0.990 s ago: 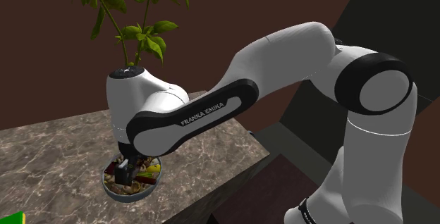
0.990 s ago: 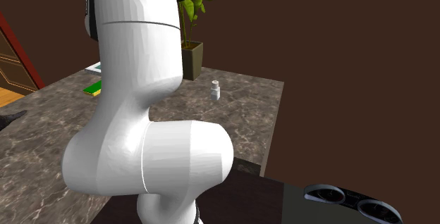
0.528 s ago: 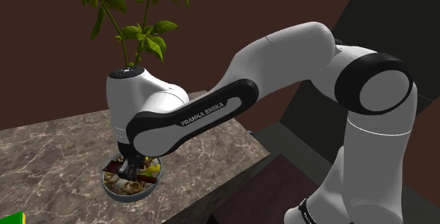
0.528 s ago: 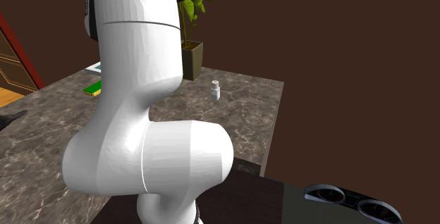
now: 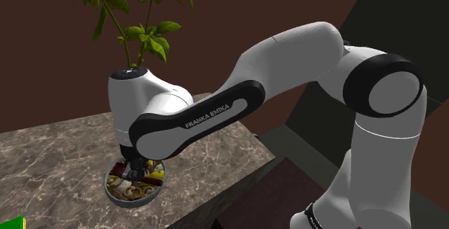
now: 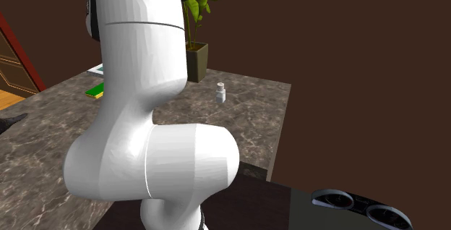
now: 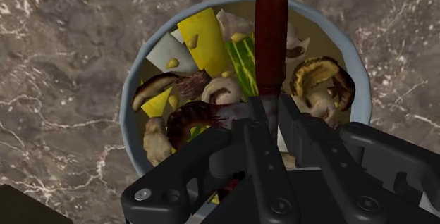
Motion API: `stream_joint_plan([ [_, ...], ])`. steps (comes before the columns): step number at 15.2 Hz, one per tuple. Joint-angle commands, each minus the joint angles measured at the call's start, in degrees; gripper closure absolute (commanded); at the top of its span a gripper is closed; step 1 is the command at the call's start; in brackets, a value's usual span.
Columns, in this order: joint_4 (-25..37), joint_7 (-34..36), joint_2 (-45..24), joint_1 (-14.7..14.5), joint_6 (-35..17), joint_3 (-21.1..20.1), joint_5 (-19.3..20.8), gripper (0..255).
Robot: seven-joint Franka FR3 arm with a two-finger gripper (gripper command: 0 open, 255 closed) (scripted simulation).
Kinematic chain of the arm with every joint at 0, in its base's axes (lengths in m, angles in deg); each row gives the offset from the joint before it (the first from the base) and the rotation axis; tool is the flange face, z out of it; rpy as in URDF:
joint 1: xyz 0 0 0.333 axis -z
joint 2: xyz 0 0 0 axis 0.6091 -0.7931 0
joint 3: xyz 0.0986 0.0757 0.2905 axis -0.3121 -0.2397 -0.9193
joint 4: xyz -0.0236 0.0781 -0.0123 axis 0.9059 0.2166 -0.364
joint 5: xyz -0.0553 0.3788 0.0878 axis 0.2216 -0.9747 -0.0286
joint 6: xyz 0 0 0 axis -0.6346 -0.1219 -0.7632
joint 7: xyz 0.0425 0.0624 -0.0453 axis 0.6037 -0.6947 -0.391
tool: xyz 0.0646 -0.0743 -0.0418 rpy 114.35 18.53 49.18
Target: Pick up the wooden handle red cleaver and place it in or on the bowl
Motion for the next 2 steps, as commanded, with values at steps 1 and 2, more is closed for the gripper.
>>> stream_joint_plan([
  [1,0.2,-0.1,0.1,0.1,0.6,0.0,-0.1,255],
  [2,0.4,-0.2,0.5,0.2,1.2,-0.1,-0.3,255],
])
